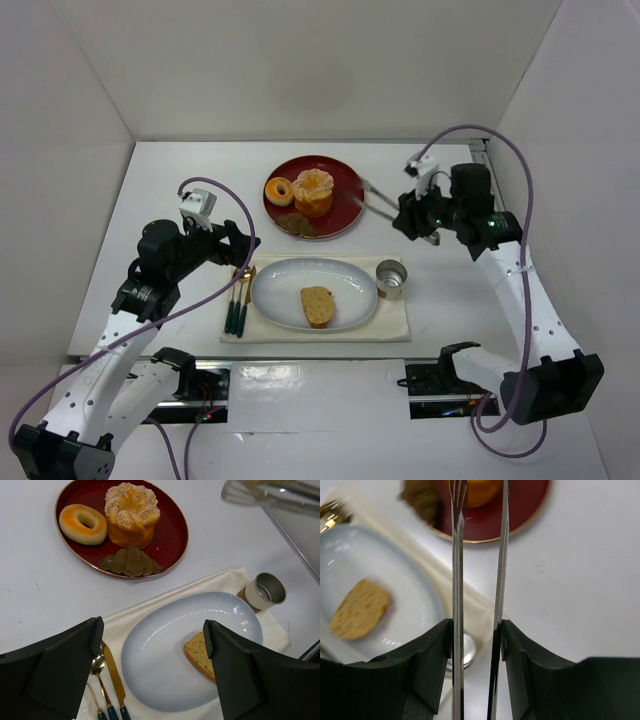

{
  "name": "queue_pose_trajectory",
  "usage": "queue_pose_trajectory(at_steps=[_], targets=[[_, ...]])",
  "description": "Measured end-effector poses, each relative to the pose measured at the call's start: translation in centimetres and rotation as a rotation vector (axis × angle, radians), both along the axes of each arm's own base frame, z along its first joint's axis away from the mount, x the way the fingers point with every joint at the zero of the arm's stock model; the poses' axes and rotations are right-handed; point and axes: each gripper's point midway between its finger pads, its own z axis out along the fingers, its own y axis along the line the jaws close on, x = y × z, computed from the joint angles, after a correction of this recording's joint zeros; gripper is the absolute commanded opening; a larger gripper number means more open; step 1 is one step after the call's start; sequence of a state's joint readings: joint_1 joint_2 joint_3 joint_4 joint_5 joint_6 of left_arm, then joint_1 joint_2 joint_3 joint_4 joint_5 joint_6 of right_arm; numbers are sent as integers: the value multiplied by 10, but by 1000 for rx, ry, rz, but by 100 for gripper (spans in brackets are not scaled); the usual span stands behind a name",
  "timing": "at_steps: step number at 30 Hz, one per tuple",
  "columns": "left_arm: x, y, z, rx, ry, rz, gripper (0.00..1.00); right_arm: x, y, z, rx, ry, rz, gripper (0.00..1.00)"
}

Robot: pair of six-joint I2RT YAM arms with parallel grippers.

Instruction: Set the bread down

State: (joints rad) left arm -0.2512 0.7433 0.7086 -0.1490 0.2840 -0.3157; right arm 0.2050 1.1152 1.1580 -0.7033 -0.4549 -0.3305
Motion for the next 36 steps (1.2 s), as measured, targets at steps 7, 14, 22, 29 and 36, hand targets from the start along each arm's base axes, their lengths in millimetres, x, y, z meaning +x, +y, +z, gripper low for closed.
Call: queue_pose_trajectory(at_steps=[7,14,22,29,36], targets=[[-1,0,2,-2,-7,0,100,68,-112,-7,56,-49,-384,52],[-1,1,3,-2,-10,1,100,85,-160,-87,47,97,-533,52],[-3,1,5,-5,-19,1,100,78,-179,-137,-30,173,-626,52],[-3,1,5,-5,-19,1,100,80,-192,-169,-85,233,-678,56],[-3,1,6,-5,-21,1,100,68,-195,-212,-151,360,-683,62]])
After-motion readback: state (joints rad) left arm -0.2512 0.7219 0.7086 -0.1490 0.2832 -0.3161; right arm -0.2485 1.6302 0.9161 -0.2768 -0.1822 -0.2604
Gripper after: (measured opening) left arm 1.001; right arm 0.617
